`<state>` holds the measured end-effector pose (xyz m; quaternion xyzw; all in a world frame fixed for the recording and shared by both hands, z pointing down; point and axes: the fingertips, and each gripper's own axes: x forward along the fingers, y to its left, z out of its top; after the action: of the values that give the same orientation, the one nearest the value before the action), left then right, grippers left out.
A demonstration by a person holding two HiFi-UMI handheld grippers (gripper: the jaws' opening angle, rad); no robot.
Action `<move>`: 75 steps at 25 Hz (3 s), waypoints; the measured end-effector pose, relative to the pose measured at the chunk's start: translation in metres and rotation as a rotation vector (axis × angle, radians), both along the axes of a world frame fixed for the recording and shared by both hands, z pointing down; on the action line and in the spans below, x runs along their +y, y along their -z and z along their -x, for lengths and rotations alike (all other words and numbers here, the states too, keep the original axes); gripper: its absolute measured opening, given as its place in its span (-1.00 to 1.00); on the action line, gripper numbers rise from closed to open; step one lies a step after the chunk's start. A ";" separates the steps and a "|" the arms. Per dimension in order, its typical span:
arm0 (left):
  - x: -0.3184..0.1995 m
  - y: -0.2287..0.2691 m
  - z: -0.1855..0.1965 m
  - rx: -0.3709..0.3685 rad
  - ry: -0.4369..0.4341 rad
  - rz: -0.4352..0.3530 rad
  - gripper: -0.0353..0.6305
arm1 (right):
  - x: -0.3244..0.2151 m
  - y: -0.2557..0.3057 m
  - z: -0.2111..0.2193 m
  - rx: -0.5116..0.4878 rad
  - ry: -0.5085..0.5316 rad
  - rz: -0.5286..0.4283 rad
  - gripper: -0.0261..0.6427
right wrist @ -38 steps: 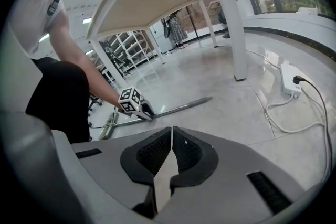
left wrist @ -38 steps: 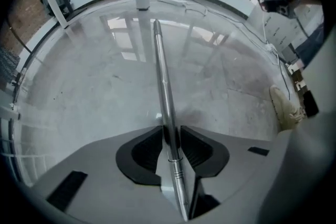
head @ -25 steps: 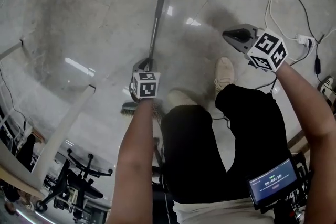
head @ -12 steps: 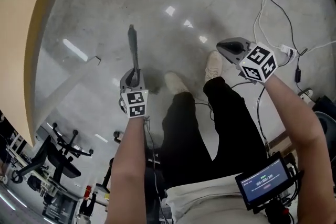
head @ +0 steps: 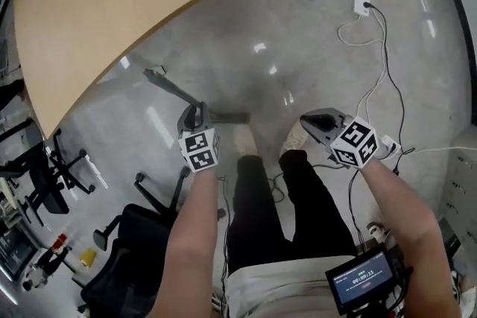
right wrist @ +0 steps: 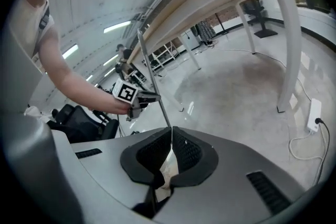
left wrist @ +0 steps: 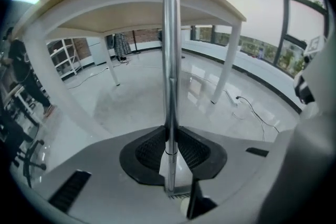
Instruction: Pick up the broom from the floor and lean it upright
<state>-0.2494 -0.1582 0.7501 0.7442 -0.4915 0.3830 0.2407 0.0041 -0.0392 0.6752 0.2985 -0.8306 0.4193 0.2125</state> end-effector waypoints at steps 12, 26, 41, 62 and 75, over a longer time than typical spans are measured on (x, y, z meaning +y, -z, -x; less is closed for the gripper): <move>-0.053 -0.019 -0.040 0.083 0.347 -0.044 -0.67 | -0.018 -0.015 -0.049 0.043 0.047 0.041 -0.86; -0.071 -0.020 -0.037 0.079 0.342 -0.014 -0.52 | -0.017 -0.015 -0.062 0.050 0.006 0.052 -0.86; 0.007 0.058 -0.001 0.119 0.254 -0.010 -0.79 | -0.045 0.021 -0.024 0.018 0.047 -0.025 -0.86; 0.141 0.289 0.015 0.321 0.107 -0.098 -0.87 | -0.006 0.237 0.025 -0.115 0.058 -0.158 -0.86; 0.192 0.366 0.025 0.457 -0.033 -0.177 -0.87 | 0.019 0.353 0.079 -0.132 -0.032 -0.399 -0.86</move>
<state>-0.2746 0.0338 0.3837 0.8377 -0.4436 0.1643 0.2730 -0.0750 -0.0205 0.3219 0.3198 -0.9044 0.2684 0.0877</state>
